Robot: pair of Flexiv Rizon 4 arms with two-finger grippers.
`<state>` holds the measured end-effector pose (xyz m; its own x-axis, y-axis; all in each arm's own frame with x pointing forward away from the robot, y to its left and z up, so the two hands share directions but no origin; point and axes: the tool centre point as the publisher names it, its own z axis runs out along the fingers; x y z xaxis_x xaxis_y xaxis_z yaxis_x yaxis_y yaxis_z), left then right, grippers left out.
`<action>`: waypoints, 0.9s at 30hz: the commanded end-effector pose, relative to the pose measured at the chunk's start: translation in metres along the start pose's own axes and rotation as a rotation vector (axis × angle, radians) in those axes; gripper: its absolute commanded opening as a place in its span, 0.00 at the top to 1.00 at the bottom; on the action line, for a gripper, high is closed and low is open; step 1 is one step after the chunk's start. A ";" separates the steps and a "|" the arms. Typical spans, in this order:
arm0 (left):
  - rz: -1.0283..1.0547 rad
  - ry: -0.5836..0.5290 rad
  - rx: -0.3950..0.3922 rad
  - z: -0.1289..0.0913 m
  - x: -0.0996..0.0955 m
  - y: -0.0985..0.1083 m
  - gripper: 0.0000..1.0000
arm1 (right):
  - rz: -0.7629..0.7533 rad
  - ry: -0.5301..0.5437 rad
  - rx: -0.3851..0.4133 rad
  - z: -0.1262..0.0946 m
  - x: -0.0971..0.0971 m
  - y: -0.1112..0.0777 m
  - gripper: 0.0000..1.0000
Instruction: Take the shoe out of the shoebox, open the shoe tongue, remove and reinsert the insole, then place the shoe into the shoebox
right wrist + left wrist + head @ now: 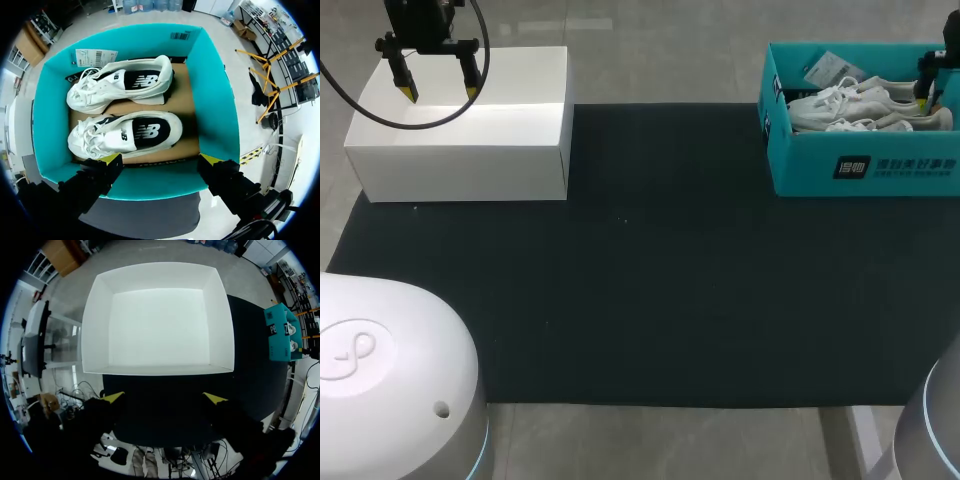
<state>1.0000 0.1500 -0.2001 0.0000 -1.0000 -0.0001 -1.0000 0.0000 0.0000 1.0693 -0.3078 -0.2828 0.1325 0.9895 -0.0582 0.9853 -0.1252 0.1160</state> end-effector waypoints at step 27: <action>0.000 0.000 0.000 0.000 0.000 0.000 0.00 | -0.014 -0.036 0.070 0.077 -0.021 0.033 0.32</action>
<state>1.0000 0.1499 -0.2000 -0.0002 -1.0000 -0.0001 -1.0000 0.0002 0.0000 1.1032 -0.3397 -0.3490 0.1206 0.9885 -0.0913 0.9921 -0.1167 0.0465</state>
